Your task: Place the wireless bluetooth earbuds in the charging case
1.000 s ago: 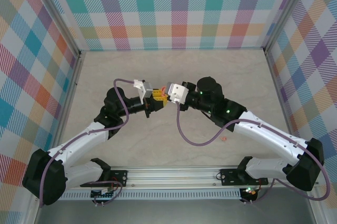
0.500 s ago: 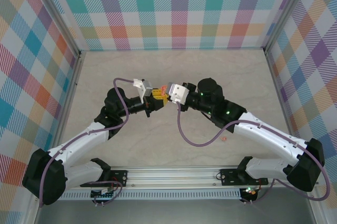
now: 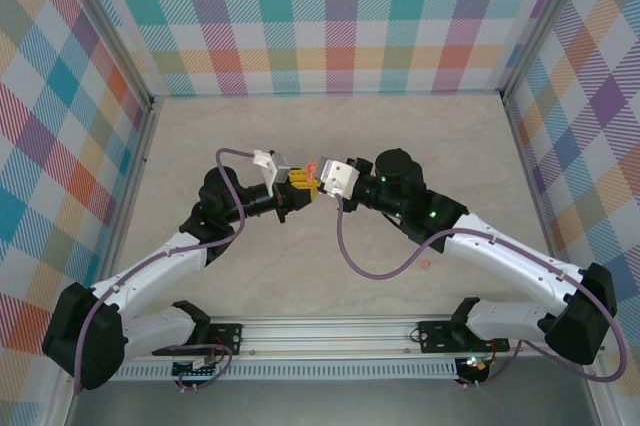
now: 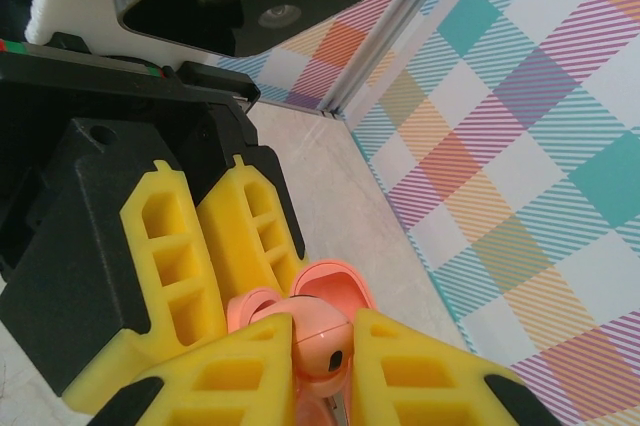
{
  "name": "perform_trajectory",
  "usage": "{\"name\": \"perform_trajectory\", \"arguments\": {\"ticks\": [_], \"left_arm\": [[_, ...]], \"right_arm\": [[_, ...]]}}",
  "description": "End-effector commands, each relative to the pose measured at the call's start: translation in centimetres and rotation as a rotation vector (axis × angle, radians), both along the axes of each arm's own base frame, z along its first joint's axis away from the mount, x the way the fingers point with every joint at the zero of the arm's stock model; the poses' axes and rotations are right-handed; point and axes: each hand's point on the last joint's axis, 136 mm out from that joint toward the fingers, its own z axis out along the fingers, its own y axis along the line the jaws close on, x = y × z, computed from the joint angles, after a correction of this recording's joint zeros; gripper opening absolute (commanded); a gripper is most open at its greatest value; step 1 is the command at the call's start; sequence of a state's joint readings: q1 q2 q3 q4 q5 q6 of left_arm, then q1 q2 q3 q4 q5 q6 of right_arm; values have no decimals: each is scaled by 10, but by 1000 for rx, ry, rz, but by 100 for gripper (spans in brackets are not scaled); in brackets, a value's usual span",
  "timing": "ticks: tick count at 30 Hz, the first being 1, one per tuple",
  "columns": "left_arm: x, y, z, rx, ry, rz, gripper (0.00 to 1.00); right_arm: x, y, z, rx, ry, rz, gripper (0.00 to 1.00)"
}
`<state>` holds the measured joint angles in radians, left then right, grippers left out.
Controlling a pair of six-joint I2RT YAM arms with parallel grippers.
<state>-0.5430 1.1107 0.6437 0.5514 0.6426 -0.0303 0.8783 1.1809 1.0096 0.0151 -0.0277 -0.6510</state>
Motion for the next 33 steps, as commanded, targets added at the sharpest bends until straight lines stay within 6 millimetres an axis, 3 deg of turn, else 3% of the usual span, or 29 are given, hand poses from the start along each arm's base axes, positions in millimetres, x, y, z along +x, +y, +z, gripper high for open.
{"name": "perform_trajectory", "arguments": {"ticks": [1, 19, 24, 28, 33], "left_arm": [[1, 5, 41, -84, -132, 40, 0], [3, 6, 39, -69, -138, 56, 0], [3, 6, 40, -68, -141, 56, 0], [4, 6, 39, -64, -143, 56, 0], [4, 7, 35, -56, -141, 63, 0]], "right_arm": [[-27, 3, -37, -89, 114, 102, 18], [-36, 1, -44, -124, 178, 128, 25], [-37, -1, -43, -121, 193, 121, 31], [-39, -1, -38, -105, 206, 119, 33], [-40, -5, -16, -50, 206, 107, 34]]}}
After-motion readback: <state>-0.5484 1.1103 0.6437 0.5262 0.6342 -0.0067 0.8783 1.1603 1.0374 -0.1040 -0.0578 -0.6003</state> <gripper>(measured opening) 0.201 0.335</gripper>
